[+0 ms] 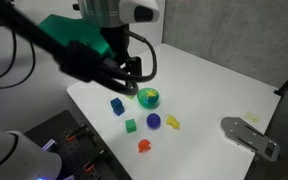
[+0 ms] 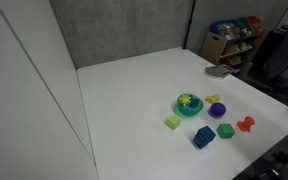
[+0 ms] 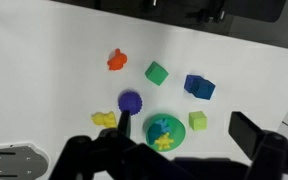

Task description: Put the orange thing into the bowl

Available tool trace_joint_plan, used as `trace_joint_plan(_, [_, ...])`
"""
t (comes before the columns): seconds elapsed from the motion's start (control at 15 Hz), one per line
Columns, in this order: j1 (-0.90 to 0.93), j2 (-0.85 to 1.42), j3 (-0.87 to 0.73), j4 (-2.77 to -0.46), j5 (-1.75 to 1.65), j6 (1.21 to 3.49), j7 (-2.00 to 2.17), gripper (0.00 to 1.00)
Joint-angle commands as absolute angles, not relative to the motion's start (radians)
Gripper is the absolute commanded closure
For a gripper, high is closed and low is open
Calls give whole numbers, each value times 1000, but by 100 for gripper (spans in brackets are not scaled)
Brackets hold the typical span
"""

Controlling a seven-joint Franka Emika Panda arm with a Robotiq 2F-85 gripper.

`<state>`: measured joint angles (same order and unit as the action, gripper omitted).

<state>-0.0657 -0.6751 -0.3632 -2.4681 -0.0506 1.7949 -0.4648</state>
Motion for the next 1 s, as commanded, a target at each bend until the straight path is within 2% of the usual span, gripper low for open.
trace_joint_plan(0.0, [-83,-670,-349,-2466,-41,1793,-474,0])
trace_joint_plan(0.33, [-80,-668,-321,-2468,-45,1822,-444,0])
trace_joint_plan(0.93, [-68,-561,-214,-2494,-61,2019,-339,0])
